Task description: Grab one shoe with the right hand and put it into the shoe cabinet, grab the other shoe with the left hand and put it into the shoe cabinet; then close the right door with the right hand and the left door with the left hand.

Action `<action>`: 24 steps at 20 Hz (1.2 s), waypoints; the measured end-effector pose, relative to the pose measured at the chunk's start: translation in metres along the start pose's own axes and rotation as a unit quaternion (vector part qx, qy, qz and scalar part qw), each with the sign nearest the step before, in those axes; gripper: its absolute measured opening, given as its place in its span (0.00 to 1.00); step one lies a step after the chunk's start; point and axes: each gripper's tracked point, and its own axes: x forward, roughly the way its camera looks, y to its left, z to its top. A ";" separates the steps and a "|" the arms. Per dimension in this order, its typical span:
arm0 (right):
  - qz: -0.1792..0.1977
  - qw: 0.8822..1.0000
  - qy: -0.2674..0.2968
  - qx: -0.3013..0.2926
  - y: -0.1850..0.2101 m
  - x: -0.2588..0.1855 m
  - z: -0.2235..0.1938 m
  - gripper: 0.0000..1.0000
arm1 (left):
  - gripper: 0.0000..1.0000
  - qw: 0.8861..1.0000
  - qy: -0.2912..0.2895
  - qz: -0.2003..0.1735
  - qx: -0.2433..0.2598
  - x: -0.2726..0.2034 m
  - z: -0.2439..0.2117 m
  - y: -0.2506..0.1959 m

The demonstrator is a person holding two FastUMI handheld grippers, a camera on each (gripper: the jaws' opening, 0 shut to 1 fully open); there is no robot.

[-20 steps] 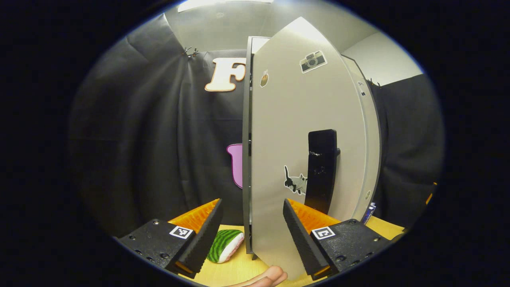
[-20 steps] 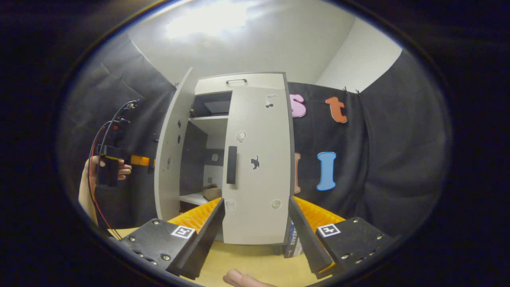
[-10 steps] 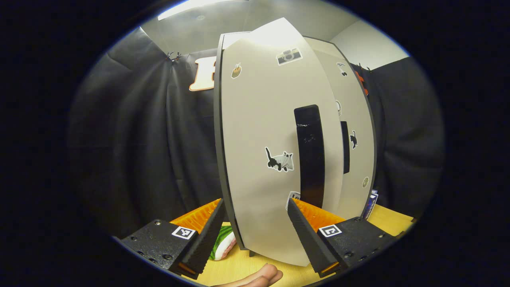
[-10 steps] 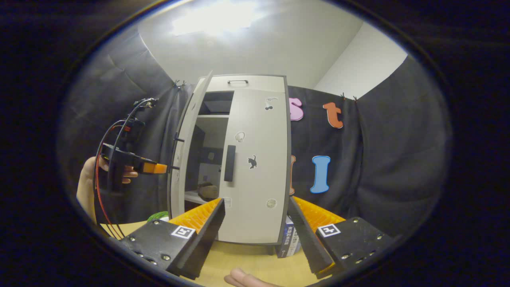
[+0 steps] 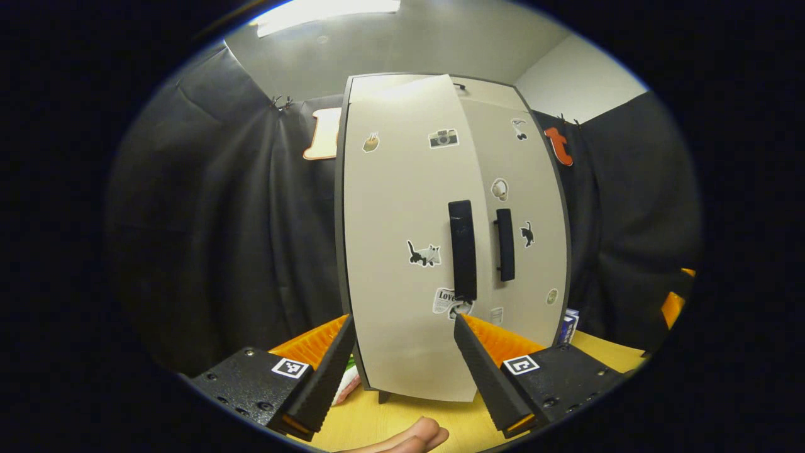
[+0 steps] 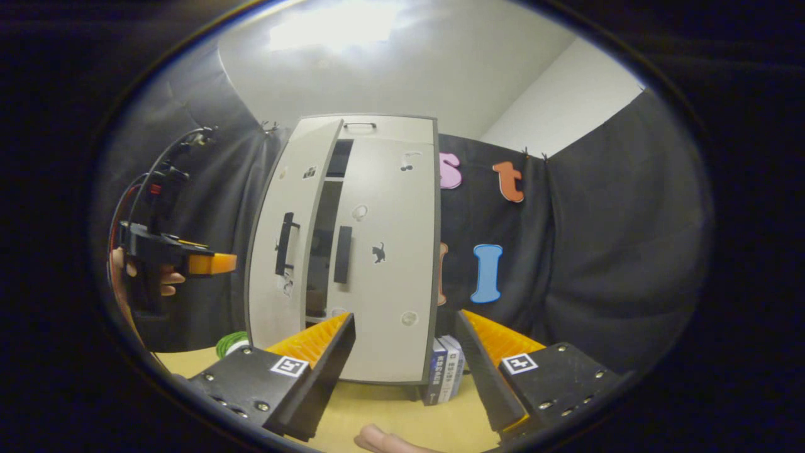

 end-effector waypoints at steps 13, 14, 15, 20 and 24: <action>0.010 0.999 0.000 0.036 -0.002 -0.009 -0.001 0.94 | 0.96 0.999 -0.021 0.007 -0.035 -0.073 -0.033 0.002; 0.014 0.999 0.002 0.041 -0.003 -0.009 -0.002 0.94 | 0.96 0.999 -0.020 0.012 -0.030 -0.076 -0.033 0.004; 0.016 0.999 0.002 0.044 -0.003 -0.008 -0.001 0.94 | 0.96 0.999 -0.024 0.018 -0.027 -0.080 -0.031 0.006; 0.019 0.999 0.010 0.047 -0.005 -0.008 0.000 0.94 | 0.97 0.999 -0.043 0.014 -0.019 -0.089 -0.016 0.000; 0.021 0.999 0.010 0.043 -0.007 -0.007 0.001 0.96 | 0.97 0.998 -0.048 0.019 -0.032 -0.087 -0.015 -0.002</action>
